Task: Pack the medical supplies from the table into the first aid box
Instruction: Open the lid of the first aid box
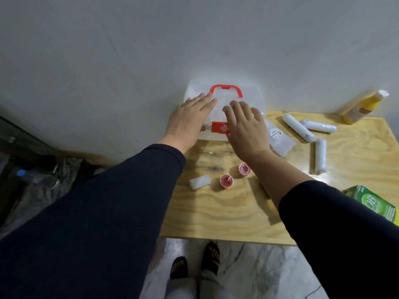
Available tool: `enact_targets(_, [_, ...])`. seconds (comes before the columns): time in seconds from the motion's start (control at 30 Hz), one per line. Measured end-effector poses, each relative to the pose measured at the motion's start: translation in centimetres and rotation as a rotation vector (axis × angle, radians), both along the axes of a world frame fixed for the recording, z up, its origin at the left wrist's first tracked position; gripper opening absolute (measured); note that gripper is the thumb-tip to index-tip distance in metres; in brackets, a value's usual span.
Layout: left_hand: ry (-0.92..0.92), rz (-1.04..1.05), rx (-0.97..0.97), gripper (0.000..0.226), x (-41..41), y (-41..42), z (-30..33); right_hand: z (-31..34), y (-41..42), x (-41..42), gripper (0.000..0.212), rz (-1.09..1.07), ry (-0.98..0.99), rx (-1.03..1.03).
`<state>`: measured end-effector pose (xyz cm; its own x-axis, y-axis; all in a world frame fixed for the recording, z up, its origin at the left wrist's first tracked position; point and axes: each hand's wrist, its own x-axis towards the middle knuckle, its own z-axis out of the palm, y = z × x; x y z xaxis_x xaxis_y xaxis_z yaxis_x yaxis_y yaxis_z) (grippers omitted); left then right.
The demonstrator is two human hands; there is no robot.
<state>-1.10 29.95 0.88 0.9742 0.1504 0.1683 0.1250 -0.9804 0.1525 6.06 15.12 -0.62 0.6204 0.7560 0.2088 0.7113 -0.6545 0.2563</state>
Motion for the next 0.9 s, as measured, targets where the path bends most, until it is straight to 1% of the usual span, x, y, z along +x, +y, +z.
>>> enact_targets(0.1, [-0.008, -0.002, -0.027, 0.077, 0.0, -0.1, 0.5, 0.1, -0.3, -0.4, 0.06, 0.002, -0.01, -0.012])
enact_targets(0.17, [-0.009, -0.015, -0.035, 0.076, 0.0, 0.0, 0.8, 0.1, -0.6, -0.8, 0.066, 0.005, 0.017, -0.018])
enact_targets(0.23, [-0.004, -0.03, -0.042, 0.074, 0.0, 0.2, 1.0, 0.1, -0.9, -1.2, 0.068, 0.016, 0.048, 0.007])
enact_targets(0.4, [-0.002, -0.032, -0.066, 0.072, -0.2, 0.3, 0.9, 0.6, -1.4, -1.2, 0.05, 0.077, 0.061, 0.114])
enact_targets(0.5, [0.005, -0.036, -0.065, 0.07, -0.5, 0.3, 1.3, 1.0, -1.6, -1.3, 0.037, 0.125, 0.026, 0.194])
enact_targets(0.63, [0.03, -0.048, -0.051, 0.068, -0.6, 0.3, 2.3, 1.7, -1.6, -1.9, 0.028, 0.109, -0.002, 0.217])
enact_targets(0.8, [0.053, -0.059, -0.033, 0.066, -0.7, 0.4, 3.8, 2.8, -1.6, -2.2, 0.028, 0.074, -0.004, 0.268])
enact_targets(0.83, [0.06, -0.064, -0.032, 0.063, -0.7, 0.4, 4.2, 3.2, -1.6, -2.1, 0.03, 0.065, -0.014, 0.283])
enact_targets(0.9, [0.085, -0.075, -0.033, 0.058, -0.7, 0.7, 5.1, 3.9, -1.7, -1.9, 0.042, 0.018, 0.008, 0.316])
